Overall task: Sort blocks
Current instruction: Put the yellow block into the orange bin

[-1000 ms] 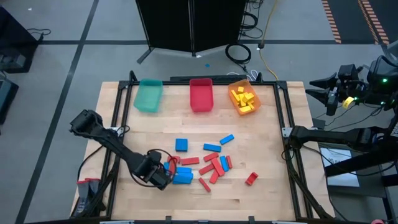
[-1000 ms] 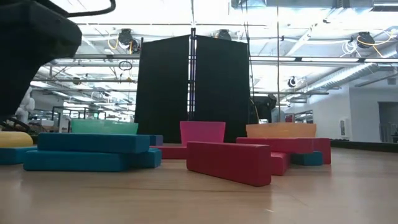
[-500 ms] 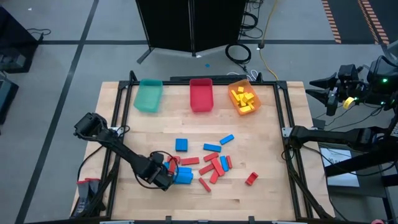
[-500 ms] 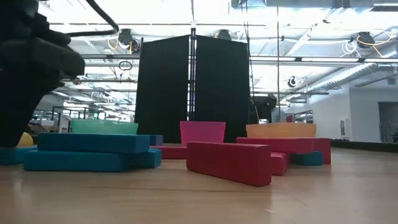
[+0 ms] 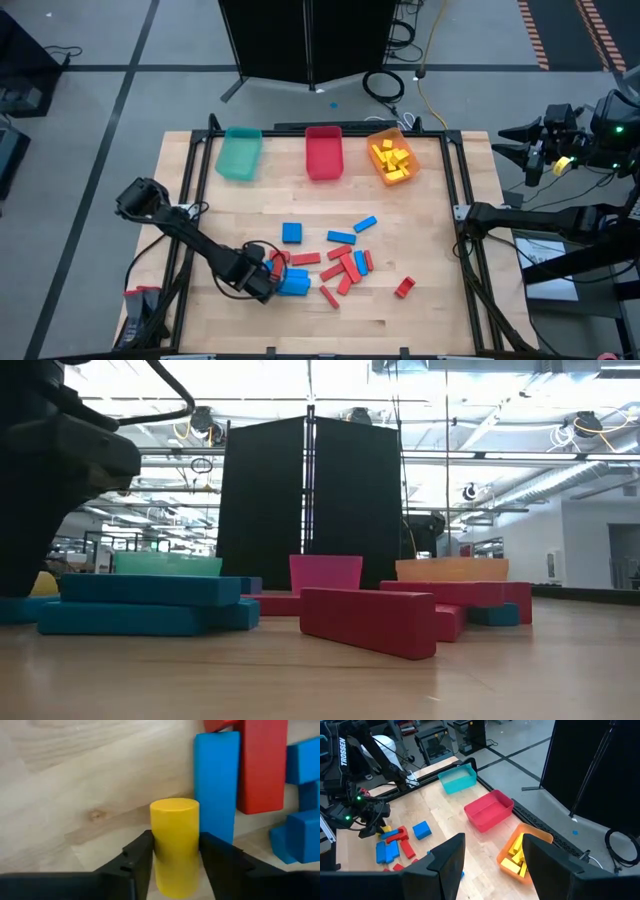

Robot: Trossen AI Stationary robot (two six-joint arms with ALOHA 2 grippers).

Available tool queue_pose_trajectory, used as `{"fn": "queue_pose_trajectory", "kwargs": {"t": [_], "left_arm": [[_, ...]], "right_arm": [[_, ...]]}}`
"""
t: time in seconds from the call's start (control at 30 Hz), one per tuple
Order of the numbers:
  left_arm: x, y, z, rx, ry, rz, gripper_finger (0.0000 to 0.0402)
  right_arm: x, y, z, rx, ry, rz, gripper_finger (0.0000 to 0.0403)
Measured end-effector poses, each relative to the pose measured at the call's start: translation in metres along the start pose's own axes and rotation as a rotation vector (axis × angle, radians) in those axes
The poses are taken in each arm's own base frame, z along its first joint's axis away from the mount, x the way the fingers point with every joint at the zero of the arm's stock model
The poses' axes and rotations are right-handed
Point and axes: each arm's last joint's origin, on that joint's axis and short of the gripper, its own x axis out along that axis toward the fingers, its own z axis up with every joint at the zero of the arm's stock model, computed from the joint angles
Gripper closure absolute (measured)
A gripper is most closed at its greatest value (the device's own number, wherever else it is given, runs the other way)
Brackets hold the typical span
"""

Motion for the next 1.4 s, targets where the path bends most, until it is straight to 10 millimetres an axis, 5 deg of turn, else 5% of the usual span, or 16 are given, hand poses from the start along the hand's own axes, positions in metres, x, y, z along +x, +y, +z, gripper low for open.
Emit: {"fn": "queue_pose_trajectory", "kwargs": {"t": [0.3,0.7,0.97,1.2,1.4], "left_arm": [[-0.006,0.005,0.001,0.0,0.016,-0.015,0.0276],[-0.055,0.02,0.023,-0.065,-0.007,-0.172,0.0281],[-0.098,0.024,0.067,-0.186,-0.246,-0.446,0.0332],[-0.135,0.007,0.128,-0.048,-0.577,-0.643,0.0397],[-0.135,0.013,0.16,0.026,-0.613,-0.602,0.039]], "right_arm": [[0.0,0.0,0.0,-0.005,0.0,0.0,0.0206],[0.0,0.0,0.0,-0.019,0.0,0.0,0.0206],[0.0,0.0,0.0,-0.019,-0.001,-0.004,0.0206],[0.0,0.0,0.0,-0.018,-0.001,-0.005,0.0206],[0.0,0.0,0.0,-0.015,-0.001,-0.004,0.0206]]}}
